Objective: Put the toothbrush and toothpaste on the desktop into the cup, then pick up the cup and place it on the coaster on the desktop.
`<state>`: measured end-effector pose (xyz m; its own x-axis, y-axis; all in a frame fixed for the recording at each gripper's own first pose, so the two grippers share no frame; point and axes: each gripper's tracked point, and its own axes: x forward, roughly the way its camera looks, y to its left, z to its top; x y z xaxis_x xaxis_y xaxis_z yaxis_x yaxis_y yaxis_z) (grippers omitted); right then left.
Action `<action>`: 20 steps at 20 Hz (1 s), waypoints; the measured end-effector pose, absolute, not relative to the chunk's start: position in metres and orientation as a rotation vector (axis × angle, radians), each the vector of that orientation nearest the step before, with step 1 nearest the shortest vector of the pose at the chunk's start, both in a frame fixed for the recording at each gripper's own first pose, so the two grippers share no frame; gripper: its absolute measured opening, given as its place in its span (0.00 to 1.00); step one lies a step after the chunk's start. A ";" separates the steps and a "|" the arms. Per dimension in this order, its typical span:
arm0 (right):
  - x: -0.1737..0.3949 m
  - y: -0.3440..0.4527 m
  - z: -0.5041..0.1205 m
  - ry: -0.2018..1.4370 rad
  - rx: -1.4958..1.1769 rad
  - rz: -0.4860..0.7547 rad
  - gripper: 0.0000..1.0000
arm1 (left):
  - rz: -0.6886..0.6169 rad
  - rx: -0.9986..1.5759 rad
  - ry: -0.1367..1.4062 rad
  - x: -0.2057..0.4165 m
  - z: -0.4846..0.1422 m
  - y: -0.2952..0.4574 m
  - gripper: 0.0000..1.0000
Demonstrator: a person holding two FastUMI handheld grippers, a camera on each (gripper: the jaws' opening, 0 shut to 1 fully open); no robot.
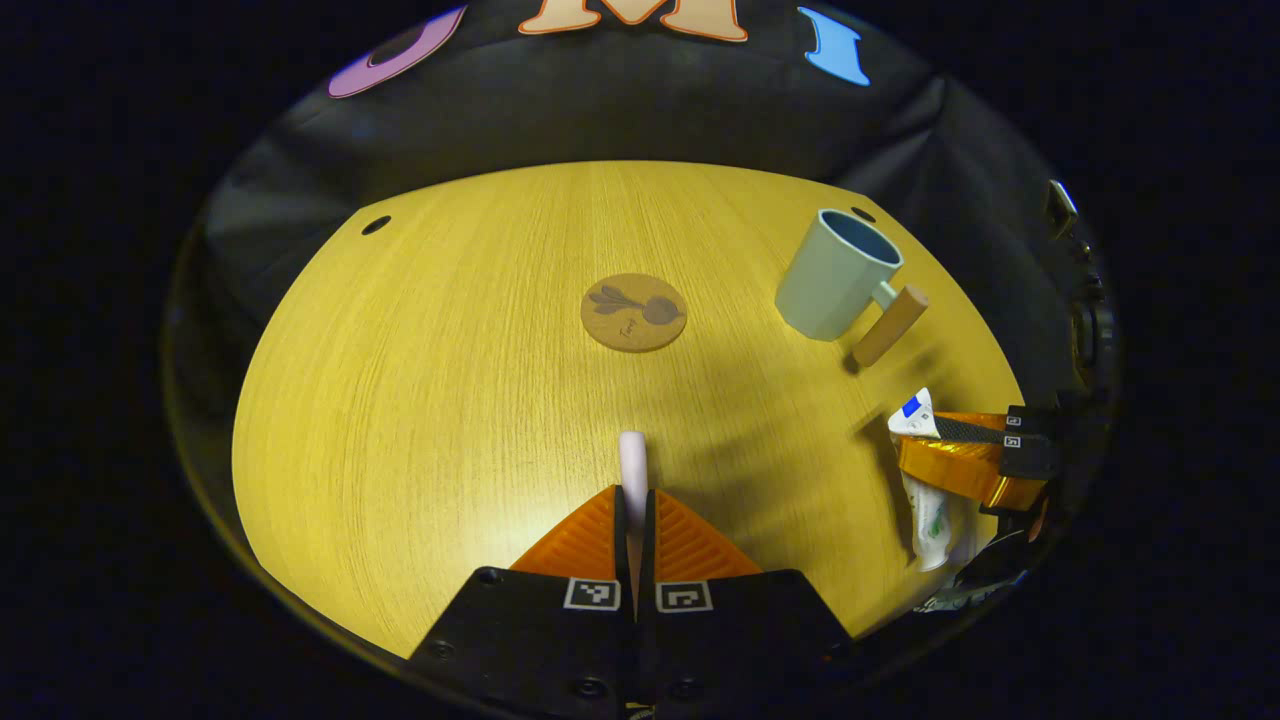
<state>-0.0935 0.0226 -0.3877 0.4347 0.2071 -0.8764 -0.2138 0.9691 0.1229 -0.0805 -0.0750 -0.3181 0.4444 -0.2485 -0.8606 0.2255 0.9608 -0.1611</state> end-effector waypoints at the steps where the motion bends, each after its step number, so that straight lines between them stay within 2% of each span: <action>1: -0.092 0.025 -0.380 1.065 0.004 0.269 0.14 | -0.289 -0.028 1.048 -0.080 -0.309 -0.074 0.00; 9: -0.051 0.048 -0.314 0.862 0.100 0.319 0.13 | -0.313 -0.052 0.890 -0.059 -0.247 -0.084 0.00; 14: 0.006 0.052 -0.274 0.728 0.130 0.317 0.13 | -0.330 -0.065 0.842 -0.047 -0.218 -0.092 0.00; 20: 0.082 0.044 -0.266 0.591 0.117 0.271 0.13 | -0.327 -0.129 0.819 -0.040 -0.199 -0.096 0.00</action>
<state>0.0822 0.0443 -0.2662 0.7961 0.2848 -0.5340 -0.2179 0.9581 0.1861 -0.0398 -0.0961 -0.1995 0.6364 -0.3348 -0.6949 0.2360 0.9422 -0.2378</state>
